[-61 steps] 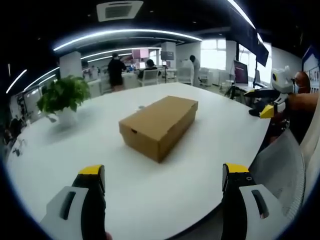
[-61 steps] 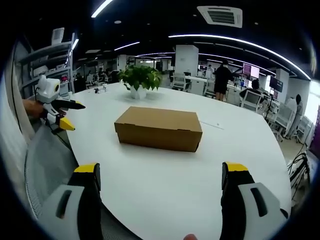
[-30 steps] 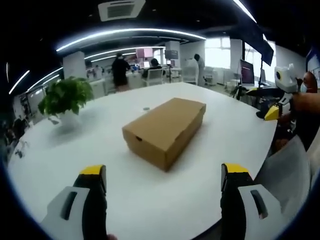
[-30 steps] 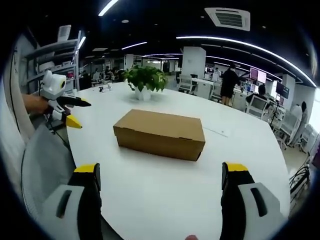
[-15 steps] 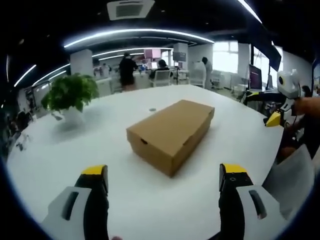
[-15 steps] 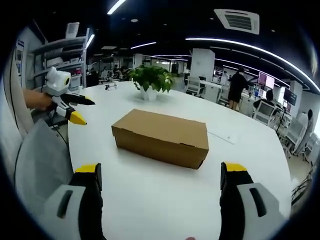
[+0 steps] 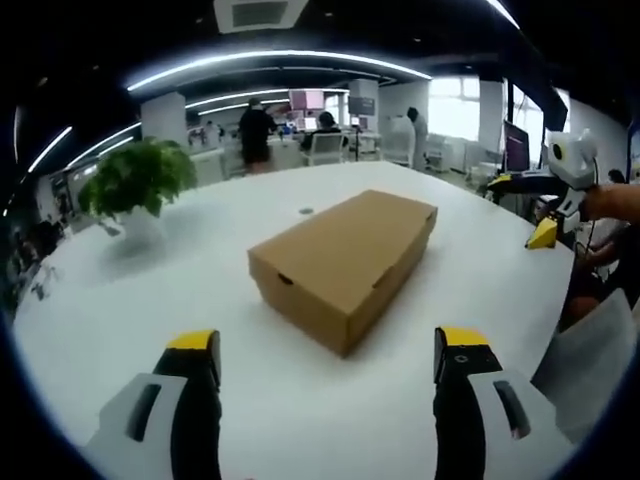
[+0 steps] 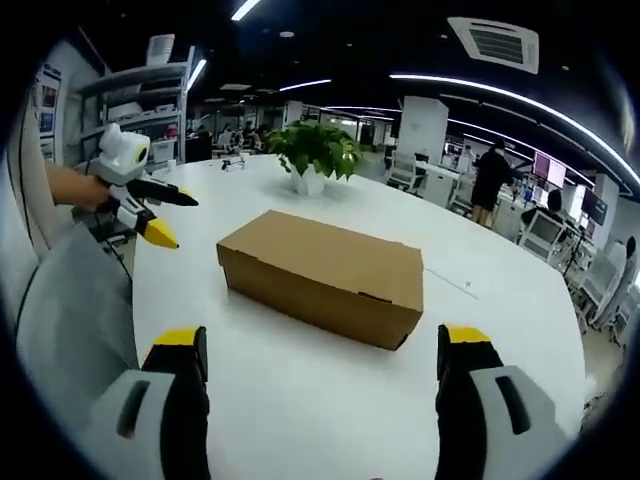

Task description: Operate the shoe box by opening the lid, removing the specified soft item, and placing it in the target area until the item is outside and the box remains undamaged.

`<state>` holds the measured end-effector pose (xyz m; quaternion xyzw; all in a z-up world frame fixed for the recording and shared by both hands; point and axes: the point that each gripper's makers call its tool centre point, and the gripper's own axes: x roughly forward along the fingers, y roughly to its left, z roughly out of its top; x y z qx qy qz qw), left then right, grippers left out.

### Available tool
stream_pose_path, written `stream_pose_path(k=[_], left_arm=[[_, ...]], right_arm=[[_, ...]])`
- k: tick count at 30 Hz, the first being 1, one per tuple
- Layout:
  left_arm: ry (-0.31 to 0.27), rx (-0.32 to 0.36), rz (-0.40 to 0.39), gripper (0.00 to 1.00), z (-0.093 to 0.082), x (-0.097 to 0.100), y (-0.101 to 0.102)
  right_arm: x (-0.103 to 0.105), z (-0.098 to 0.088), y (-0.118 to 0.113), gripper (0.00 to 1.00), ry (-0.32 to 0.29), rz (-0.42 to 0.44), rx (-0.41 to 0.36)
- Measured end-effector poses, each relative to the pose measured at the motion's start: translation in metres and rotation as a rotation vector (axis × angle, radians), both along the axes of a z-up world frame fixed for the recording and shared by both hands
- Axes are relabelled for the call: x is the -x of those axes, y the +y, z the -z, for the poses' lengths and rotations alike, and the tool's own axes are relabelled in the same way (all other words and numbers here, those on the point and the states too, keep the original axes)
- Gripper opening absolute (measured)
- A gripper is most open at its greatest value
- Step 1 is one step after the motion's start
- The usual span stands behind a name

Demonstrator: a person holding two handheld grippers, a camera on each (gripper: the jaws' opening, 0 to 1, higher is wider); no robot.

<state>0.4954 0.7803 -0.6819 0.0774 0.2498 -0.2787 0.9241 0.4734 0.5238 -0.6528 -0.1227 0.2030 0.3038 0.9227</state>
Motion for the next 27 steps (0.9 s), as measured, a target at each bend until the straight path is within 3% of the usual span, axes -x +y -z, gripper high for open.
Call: stream_pose_path(k=[27], left_arm=[[0.037, -0.036, -0.034, 0.78, 0.024, -0.038, -0.029]], right_arm=[[-0.077, 0.039, -0.017, 0.78, 0.039, -0.129, 0.068]])
